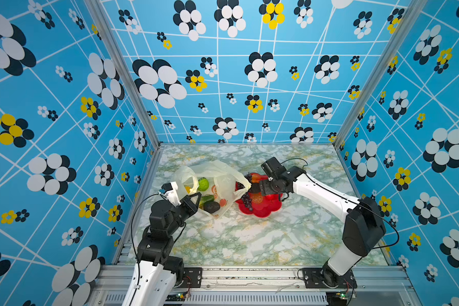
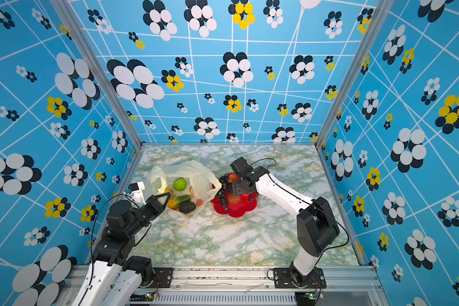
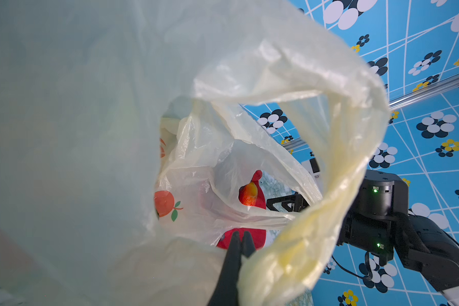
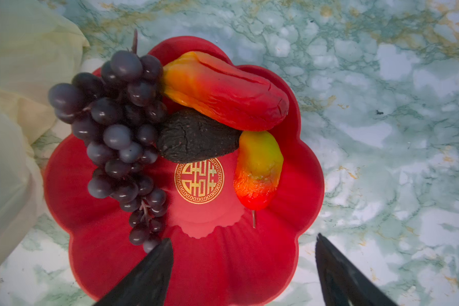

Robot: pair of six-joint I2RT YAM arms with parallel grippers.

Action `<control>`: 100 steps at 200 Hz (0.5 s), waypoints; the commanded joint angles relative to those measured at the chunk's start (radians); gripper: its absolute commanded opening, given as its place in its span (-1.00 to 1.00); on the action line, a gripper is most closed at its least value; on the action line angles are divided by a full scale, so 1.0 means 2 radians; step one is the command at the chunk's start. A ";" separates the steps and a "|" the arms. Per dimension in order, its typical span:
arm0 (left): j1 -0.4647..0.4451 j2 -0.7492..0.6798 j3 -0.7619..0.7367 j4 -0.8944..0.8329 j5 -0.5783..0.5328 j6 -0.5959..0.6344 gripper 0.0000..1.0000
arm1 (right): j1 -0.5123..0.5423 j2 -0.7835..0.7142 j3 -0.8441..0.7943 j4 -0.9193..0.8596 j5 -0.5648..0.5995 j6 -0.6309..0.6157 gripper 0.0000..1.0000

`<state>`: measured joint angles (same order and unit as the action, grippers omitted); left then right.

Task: Place the fruits into the plastic bag
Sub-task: 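Move the right gripper back over the bowl toward the yellow-red fruit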

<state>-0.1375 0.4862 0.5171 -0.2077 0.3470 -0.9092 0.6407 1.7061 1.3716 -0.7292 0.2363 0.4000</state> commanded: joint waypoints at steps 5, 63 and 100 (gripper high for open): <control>0.004 -0.001 0.003 -0.005 0.001 0.002 -1.00 | -0.002 0.018 0.013 -0.017 0.013 -0.005 0.66; 0.004 -0.002 0.006 -0.009 -0.002 0.009 -1.00 | -0.010 0.047 0.023 -0.020 0.006 -0.005 0.53; 0.004 0.000 0.010 -0.012 -0.002 0.014 -1.00 | -0.016 0.056 0.028 -0.026 0.004 -0.003 0.50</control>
<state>-0.1371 0.4862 0.5171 -0.2161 0.3462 -0.9051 0.6201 1.7943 1.3907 -0.7452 0.2382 0.3958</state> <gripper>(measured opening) 0.044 0.752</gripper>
